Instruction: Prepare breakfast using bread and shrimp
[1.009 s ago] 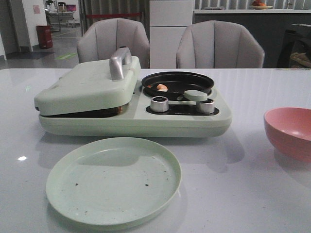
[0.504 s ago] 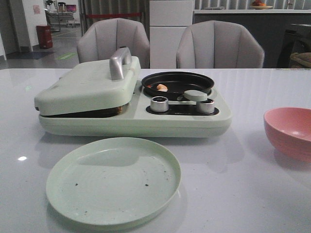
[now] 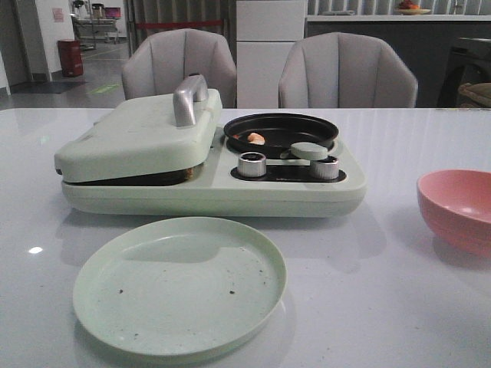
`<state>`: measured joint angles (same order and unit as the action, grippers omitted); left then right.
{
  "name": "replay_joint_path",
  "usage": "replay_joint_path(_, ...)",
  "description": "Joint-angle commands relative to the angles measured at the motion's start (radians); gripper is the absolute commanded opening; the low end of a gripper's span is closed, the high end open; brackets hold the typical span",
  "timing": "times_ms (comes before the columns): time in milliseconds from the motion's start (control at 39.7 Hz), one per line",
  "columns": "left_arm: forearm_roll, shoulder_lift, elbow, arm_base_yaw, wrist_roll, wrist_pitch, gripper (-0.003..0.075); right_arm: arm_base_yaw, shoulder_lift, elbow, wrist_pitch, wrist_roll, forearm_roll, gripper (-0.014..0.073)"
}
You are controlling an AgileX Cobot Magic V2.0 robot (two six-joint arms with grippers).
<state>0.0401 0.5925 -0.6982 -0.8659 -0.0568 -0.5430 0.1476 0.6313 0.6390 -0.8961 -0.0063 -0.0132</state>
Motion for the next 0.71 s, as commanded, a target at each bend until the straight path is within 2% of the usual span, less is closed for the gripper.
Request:
replay_joint_path(0, 0.004, 0.004, -0.031, -0.005, 0.011, 0.079, 0.0099, 0.003, -0.002, 0.026, 0.064, -0.001, 0.005, 0.0046)
replay_joint_path(504, 0.009, -0.023, -0.023, -0.008, 0.011, 0.084, 0.0099, 0.003, -0.002, 0.026, 0.064, -0.001, 0.005, 0.0046)
replay_joint_path(605, -0.109, -0.080, 0.005, 0.020, -0.020, 0.058, 0.0100, 0.003, -0.002, 0.026, 0.066, -0.001, 0.005, 0.0046)
replay_joint_path(681, -0.161, -0.146, 0.050, 0.095, -0.020, 0.082, 0.0100, 0.003, -0.002, 0.026, 0.065, -0.001, 0.005, 0.0046)
